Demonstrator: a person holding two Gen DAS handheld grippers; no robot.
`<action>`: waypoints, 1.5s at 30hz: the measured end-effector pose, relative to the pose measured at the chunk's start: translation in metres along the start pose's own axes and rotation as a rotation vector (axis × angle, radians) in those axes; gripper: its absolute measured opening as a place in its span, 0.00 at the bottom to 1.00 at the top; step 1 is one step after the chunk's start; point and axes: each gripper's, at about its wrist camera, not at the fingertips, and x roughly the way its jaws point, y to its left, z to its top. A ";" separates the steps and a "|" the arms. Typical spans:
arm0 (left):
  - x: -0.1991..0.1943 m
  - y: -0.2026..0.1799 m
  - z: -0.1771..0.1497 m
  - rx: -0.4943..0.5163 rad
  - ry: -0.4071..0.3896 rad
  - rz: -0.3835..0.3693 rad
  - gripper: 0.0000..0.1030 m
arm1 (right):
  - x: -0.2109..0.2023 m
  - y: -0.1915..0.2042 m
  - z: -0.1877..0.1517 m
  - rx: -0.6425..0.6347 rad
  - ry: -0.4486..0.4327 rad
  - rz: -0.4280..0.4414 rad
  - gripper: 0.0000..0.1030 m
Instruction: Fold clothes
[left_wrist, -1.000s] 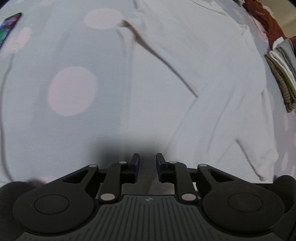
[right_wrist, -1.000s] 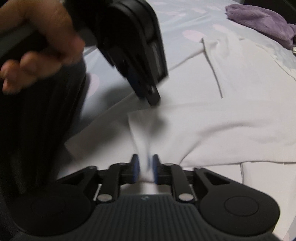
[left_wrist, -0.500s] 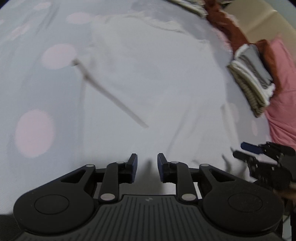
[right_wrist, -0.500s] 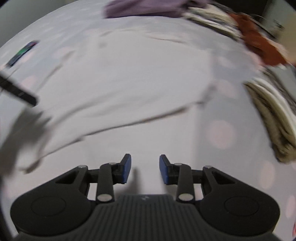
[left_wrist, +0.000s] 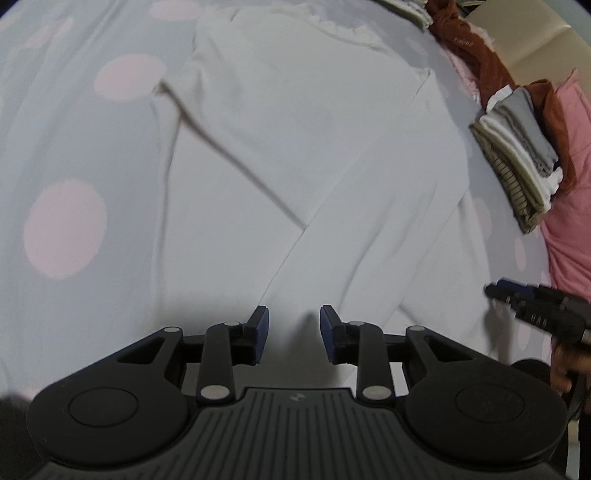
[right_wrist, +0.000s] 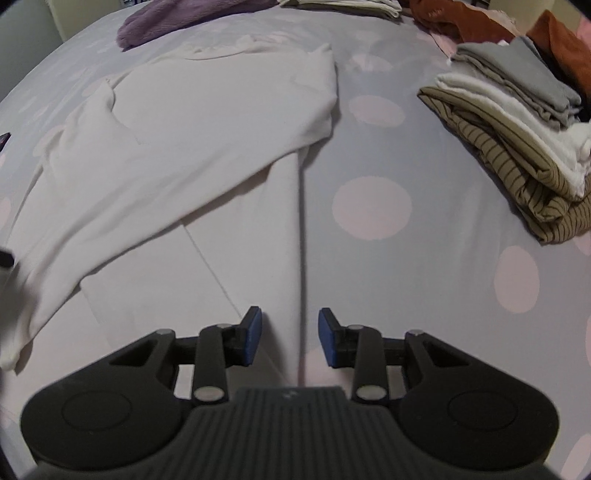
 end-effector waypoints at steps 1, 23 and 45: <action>0.002 0.002 -0.003 -0.004 0.009 0.003 0.26 | 0.001 -0.002 0.000 0.011 0.001 0.008 0.36; 0.021 0.007 -0.008 0.011 0.044 0.002 0.26 | 0.006 -0.065 0.002 0.208 0.048 0.290 0.08; -0.030 0.035 -0.017 -0.031 -0.019 -0.009 0.26 | 0.008 -0.027 -0.044 0.012 0.456 0.251 0.02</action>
